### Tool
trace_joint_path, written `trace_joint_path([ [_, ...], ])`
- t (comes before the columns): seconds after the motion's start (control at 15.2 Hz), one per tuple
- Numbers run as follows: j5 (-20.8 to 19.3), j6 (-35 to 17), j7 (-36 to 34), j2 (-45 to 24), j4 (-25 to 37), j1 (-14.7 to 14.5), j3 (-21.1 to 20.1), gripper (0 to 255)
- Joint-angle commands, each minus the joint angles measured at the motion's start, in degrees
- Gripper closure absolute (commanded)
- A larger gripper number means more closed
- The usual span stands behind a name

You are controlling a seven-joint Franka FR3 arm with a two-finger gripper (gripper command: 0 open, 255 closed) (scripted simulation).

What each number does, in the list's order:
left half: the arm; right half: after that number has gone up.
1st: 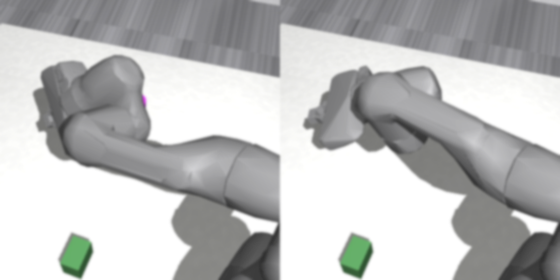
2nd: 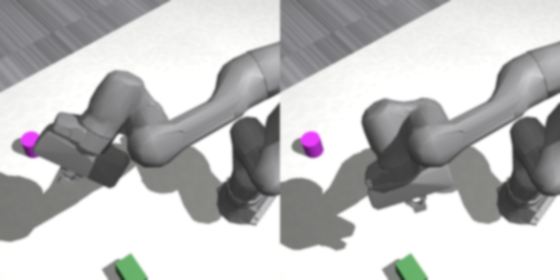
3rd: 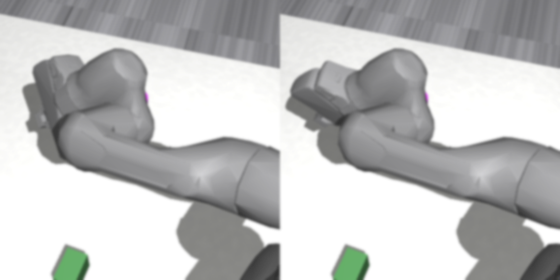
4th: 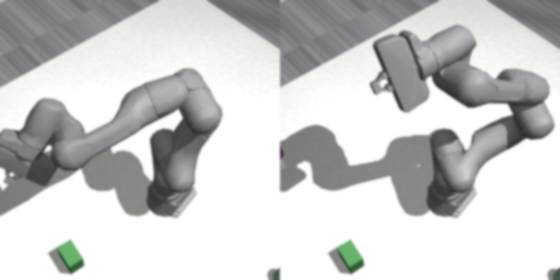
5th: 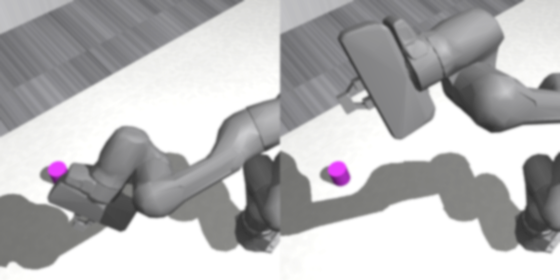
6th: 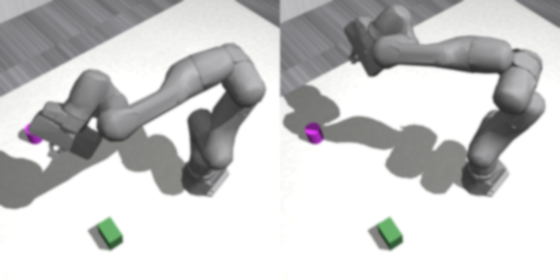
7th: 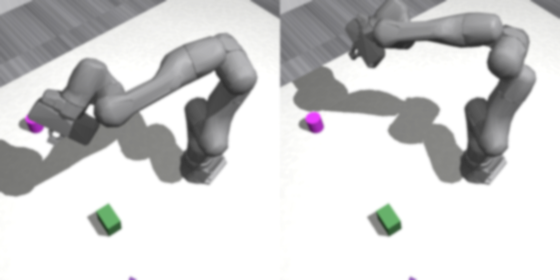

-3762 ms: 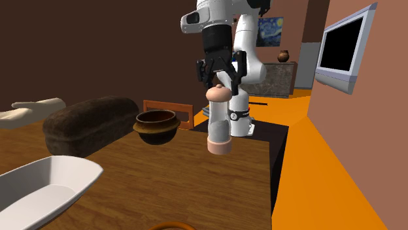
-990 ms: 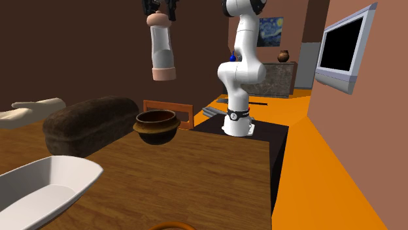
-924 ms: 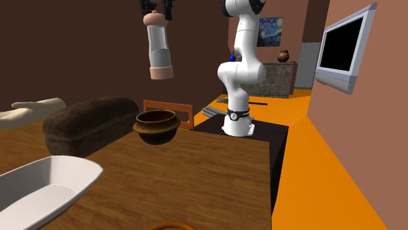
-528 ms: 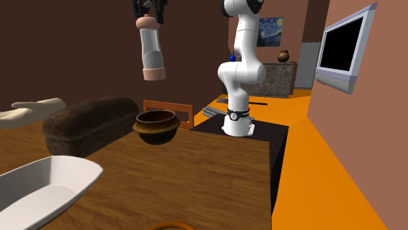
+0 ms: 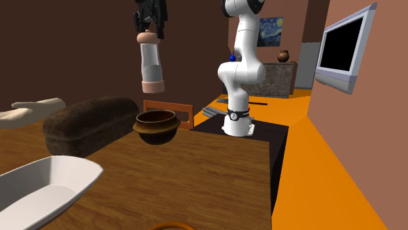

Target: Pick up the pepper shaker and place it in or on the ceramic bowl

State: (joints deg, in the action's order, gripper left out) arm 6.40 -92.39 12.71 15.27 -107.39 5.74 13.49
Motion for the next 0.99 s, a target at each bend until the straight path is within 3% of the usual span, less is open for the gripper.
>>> trace_joint_path([
  [0.0,-0.1,-1.8,0.0,0.5,-2.2,0.0,-0.1,255],
  [0.92,0.0,-12.3,1.4,1.1,-13.4,0.2,0.0,255],
])
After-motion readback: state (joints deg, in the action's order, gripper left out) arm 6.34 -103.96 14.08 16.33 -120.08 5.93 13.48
